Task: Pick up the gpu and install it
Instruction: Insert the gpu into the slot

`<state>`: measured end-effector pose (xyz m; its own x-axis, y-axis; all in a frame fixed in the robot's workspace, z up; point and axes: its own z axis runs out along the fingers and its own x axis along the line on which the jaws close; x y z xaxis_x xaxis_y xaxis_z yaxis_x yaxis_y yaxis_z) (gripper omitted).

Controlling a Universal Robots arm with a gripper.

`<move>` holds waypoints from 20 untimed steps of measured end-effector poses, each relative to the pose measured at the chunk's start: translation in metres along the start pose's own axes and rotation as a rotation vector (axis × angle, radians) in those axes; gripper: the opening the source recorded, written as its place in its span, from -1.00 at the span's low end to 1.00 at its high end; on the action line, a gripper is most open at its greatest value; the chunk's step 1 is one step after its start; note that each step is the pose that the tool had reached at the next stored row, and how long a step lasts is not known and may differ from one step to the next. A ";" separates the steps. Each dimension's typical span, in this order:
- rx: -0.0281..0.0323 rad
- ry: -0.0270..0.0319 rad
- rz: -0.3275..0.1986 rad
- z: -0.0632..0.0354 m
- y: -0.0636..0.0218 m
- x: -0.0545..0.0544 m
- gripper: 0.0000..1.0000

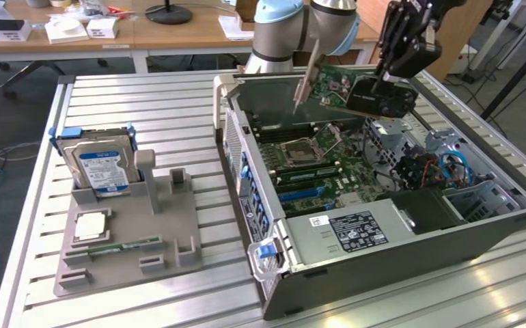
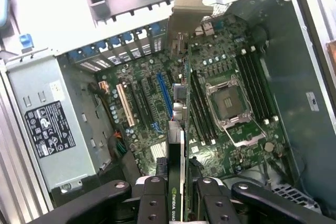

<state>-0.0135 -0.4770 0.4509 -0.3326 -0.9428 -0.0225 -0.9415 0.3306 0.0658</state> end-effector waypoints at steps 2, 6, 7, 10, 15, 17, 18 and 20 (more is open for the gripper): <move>-0.0007 0.0022 -0.033 0.0002 0.0000 0.000 -0.48; -0.0021 0.0064 -0.098 0.0006 -0.0001 0.000 -0.48; -0.0025 0.0075 -0.114 0.0007 0.0000 0.000 -0.48; -0.0033 0.0099 -0.150 0.0008 -0.0001 0.000 -0.48; 0.0131 0.0060 -0.159 0.0022 0.0003 0.000 -0.48; 0.0217 0.0042 -0.167 0.0028 0.0003 0.000 -0.48; 0.0228 0.0040 -0.171 0.0030 0.0003 0.000 -0.48; 0.0236 0.0043 -0.186 0.0035 0.0002 0.000 -0.48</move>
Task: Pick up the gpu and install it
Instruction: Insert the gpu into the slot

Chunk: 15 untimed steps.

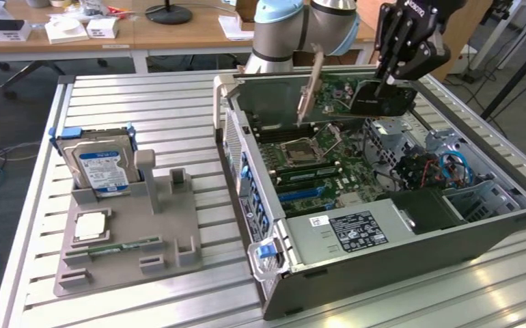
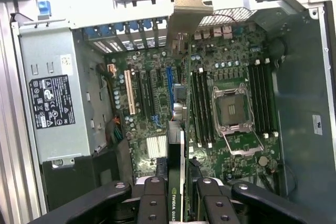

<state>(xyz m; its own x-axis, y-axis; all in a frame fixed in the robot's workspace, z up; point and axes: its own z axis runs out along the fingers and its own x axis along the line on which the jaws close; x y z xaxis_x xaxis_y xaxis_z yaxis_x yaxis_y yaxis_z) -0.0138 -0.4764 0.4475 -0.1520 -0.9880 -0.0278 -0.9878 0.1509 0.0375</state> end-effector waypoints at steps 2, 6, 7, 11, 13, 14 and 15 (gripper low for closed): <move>0.0004 0.0009 -0.024 0.0006 0.0001 0.000 -0.48; 0.0039 0.0019 -0.071 0.0022 0.0000 0.000 -0.48; 0.0048 0.0023 -0.083 0.0026 0.0000 0.000 -0.48; 0.0051 0.0034 -0.096 0.0028 0.0000 0.000 -0.48; 0.0066 0.0034 -0.096 0.0031 0.0002 0.000 -0.48; 0.0112 0.0030 -0.097 0.0034 0.0003 -0.001 -0.48; 0.0161 0.0025 -0.099 0.0037 0.0004 -0.001 -0.48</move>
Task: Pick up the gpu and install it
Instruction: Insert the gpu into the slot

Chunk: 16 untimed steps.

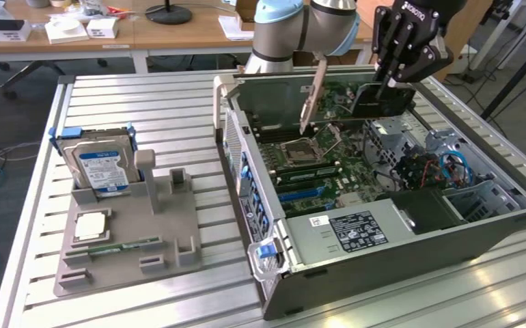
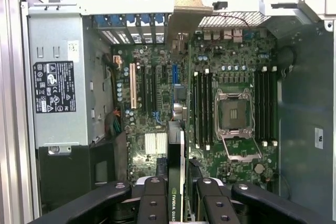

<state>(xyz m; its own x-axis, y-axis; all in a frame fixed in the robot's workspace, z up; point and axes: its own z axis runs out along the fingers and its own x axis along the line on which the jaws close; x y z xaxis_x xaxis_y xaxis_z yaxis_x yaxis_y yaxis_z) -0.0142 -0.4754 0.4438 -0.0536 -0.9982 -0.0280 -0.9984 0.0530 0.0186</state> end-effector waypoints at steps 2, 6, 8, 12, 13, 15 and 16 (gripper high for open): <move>0.0076 -0.0003 -0.003 0.0006 0.0003 0.000 -0.48; 0.0118 -0.0003 -0.018 0.0020 0.0004 0.000 -0.48; 0.0120 0.0000 -0.034 0.0027 0.0004 0.000 -0.48; 0.0112 0.0004 -0.062 0.0032 0.0005 0.000 -0.48; 0.0112 0.0004 -0.062 0.0033 0.0005 0.000 -0.48; 0.0113 0.0002 -0.062 0.0035 0.0004 0.000 -0.48; 0.0114 -0.0002 -0.062 0.0041 0.0004 0.000 -0.48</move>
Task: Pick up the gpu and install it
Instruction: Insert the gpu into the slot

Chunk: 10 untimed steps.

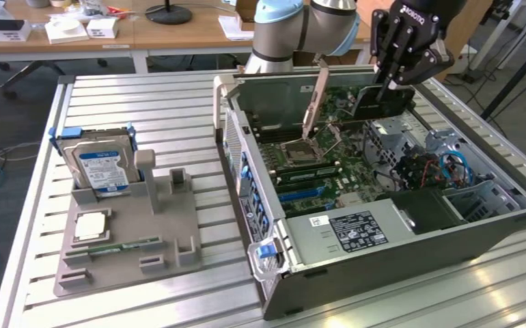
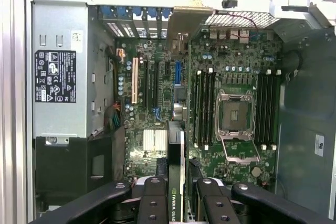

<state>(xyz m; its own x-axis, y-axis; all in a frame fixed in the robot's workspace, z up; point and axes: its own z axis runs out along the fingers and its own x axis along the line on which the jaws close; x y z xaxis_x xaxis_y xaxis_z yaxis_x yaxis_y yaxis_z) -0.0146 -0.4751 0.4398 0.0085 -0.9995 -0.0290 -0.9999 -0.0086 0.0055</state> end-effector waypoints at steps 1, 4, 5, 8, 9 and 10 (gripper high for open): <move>0.0000 0.0002 0.000 0.0009 0.0000 0.000 -0.48; 0.0000 0.0003 0.000 0.0059 0.0000 0.000 -0.48; -0.0001 0.0003 0.000 0.0077 0.0000 0.000 -0.48; 0.0000 0.0002 0.000 0.0132 -0.0001 0.000 -0.48; -0.0001 0.0004 0.000 0.0147 -0.0001 0.000 -0.48; 0.0000 0.0004 0.000 0.0161 -0.0001 0.000 -0.48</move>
<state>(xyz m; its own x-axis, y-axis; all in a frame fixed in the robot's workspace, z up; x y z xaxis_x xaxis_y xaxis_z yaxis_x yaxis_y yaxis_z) -0.0146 -0.4751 0.4237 0.0085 -0.9996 -0.0285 -0.9999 -0.0087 0.0056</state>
